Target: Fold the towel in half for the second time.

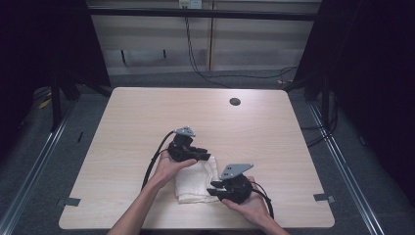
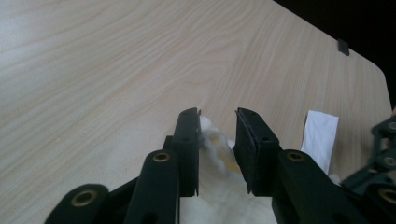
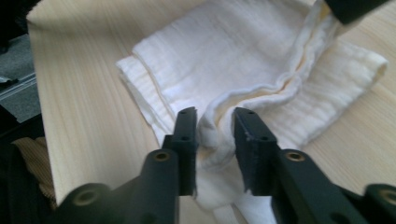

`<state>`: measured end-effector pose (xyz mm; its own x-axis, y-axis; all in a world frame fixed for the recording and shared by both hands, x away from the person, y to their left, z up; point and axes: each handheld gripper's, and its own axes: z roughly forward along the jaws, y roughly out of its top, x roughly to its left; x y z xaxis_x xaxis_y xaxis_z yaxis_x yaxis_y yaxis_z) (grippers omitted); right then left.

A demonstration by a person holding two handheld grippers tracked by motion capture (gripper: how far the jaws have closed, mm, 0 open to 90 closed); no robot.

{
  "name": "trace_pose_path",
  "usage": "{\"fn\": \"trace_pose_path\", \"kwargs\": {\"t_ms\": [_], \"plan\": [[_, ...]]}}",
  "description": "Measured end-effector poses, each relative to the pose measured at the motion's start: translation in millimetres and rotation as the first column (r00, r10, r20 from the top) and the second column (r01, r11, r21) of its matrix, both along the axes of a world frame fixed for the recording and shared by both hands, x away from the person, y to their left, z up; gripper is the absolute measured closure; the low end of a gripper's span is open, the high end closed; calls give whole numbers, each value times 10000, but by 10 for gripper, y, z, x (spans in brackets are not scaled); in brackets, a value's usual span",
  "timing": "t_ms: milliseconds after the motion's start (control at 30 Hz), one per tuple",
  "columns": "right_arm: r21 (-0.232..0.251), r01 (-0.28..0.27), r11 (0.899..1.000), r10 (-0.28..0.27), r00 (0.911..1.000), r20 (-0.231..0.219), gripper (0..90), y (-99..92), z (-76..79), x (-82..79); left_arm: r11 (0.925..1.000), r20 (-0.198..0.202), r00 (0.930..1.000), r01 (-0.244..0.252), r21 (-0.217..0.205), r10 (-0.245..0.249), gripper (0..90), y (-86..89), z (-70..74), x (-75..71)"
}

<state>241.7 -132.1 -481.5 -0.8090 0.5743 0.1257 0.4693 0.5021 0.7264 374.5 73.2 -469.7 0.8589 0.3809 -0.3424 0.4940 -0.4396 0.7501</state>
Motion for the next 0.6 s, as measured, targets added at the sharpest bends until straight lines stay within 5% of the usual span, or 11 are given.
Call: {"fn": "trace_pose_path", "kwargs": {"t_ms": [200, 400, 500, 600], "plan": [[-256, 545, 9982, -540, 9983, 203, 540, -99, 5, 5, 9998, 193, 9998, 8, 215, -13, 655, 53, 102, -14], [600, 904, 9941, -899, 9959, -109, 526, -263, 65, 107, 9994, 38, 9995, -327, 134, 327, 491, 201, 219, -54], [805, 904, 9926, -906, 9959, -16, 529, -329, 128, 137, 9983, 245, 9980, -578, 82, 575, 445, 306, 287, -94], [1021, 1052, 9892, -1072, 9941, 151, 536, -424, 209, 162, 9949, 557, 9948, -876, 501, 848, 407, 416, 334, -136]]}}
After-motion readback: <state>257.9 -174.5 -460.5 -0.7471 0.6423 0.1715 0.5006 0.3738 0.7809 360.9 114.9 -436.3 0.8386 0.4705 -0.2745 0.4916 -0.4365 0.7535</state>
